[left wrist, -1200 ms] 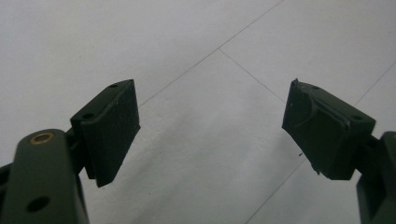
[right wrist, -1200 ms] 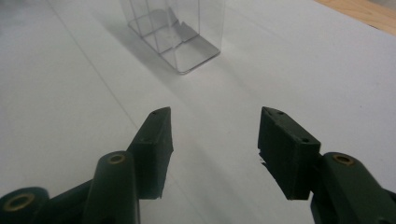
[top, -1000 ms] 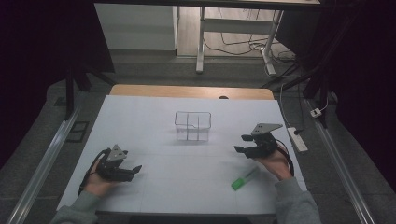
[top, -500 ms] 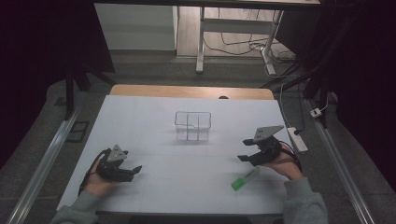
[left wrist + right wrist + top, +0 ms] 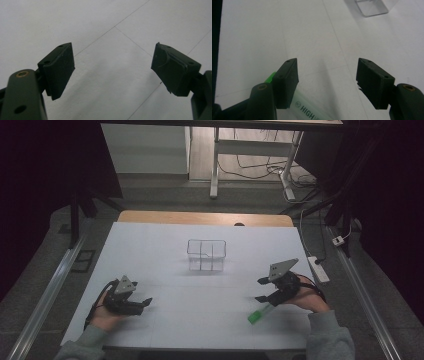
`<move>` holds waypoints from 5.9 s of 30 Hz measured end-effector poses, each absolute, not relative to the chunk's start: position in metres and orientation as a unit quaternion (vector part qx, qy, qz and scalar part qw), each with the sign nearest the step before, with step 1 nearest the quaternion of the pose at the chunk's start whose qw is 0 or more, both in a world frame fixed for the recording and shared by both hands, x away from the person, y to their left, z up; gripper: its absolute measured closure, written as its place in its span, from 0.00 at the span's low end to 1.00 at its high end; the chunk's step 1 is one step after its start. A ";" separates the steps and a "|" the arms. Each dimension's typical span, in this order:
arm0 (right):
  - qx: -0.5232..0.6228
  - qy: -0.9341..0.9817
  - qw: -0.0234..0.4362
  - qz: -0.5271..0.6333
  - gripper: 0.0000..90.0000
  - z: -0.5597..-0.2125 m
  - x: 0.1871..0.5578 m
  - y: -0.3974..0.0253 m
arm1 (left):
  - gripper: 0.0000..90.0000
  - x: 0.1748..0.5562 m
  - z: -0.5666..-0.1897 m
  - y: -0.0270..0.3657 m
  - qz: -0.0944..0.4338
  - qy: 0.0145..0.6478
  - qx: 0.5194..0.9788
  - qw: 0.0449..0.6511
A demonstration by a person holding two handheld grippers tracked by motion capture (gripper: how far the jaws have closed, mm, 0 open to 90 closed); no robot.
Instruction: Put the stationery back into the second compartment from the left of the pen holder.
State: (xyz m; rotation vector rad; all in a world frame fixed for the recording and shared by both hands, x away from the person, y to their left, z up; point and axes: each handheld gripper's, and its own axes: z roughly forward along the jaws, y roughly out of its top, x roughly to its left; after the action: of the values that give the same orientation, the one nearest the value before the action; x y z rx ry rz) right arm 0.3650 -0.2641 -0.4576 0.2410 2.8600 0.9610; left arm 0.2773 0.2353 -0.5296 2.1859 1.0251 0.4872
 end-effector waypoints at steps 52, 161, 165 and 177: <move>-0.086 0.987 -0.005 0.134 0.62 -0.494 0.333 -0.226 | 0.20 0.277 -0.532 0.233 0.184 0.386 0.843 0.325; 0.237 0.787 0.171 0.543 0.74 -0.410 0.397 -0.182 | 0.20 0.274 -0.530 0.232 0.186 0.390 0.840 0.329; 0.236 0.783 0.170 0.549 0.74 -0.408 0.400 -0.178 | 0.20 0.274 -0.530 0.232 0.186 0.392 0.838 0.330; 0.235 0.775 0.170 0.562 0.74 -0.404 0.412 -0.159 | 0.20 0.275 -0.530 0.233 0.185 0.393 0.838 0.330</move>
State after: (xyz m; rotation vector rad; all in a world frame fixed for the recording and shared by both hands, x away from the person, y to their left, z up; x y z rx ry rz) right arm 0.4125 -0.1593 -0.4045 0.6672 2.2007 1.5958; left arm 0.2752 0.2331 -0.5304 2.1924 1.0282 0.4848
